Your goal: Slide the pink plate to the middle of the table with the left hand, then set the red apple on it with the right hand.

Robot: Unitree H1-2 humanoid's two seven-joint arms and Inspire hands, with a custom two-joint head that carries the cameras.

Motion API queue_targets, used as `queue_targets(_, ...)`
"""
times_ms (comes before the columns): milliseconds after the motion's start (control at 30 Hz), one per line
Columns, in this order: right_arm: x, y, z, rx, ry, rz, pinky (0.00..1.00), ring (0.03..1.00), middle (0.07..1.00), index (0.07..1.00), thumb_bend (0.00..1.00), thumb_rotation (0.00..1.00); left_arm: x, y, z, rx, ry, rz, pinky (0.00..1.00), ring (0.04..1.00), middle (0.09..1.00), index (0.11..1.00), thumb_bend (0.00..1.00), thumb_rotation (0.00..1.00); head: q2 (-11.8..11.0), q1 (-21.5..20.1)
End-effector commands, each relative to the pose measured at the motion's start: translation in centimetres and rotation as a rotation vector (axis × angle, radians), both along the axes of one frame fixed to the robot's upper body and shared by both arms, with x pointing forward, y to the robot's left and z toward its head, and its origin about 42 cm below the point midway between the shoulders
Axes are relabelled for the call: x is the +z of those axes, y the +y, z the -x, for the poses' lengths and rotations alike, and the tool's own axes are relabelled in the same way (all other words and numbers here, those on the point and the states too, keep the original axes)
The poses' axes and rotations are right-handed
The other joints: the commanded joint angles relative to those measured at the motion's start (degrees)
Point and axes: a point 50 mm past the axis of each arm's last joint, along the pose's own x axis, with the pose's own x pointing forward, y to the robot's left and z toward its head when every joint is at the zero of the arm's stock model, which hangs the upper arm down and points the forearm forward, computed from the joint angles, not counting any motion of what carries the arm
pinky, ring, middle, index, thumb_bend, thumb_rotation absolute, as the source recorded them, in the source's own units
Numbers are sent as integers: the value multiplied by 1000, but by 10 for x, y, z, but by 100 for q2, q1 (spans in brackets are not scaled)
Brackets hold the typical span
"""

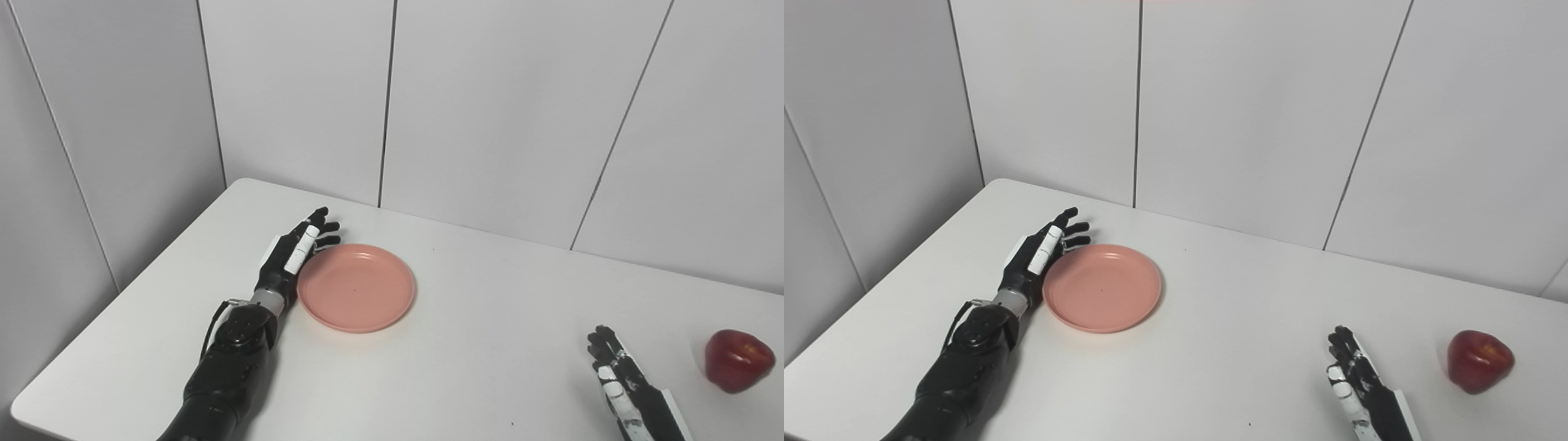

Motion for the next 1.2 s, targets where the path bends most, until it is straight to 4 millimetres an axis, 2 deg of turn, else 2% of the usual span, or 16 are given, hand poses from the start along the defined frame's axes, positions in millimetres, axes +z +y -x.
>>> queue_targets(0, -3, 6, -1, 10, 14, -25, 1000, 957, 932, 930, 775, 719, -28, -72, 12, -176, 129, 60, 711, 762, 810, 860, 929, 842, -1, 5)
queue_targets(400, -3, 7, -2, 9, 20, -22, 1000, 962, 934, 931, 764, 720, -23, -87, 13, -199, 118, 73, 706, 757, 796, 854, 891, 854, 2, 5)
queue_targets(800, -1, 10, -2, 6, 19, -5, 1000, 954, 935, 929, 787, 726, -27, -109, 22, -252, 145, 77, 769, 788, 825, 881, 812, 828, 38, -25)
queue_targets(1167, 0, 15, -3, 17, 13, -3, 1000, 955, 932, 931, 801, 723, -29, -115, 23, -275, 153, 62, 775, 799, 837, 896, 827, 847, 56, -70)
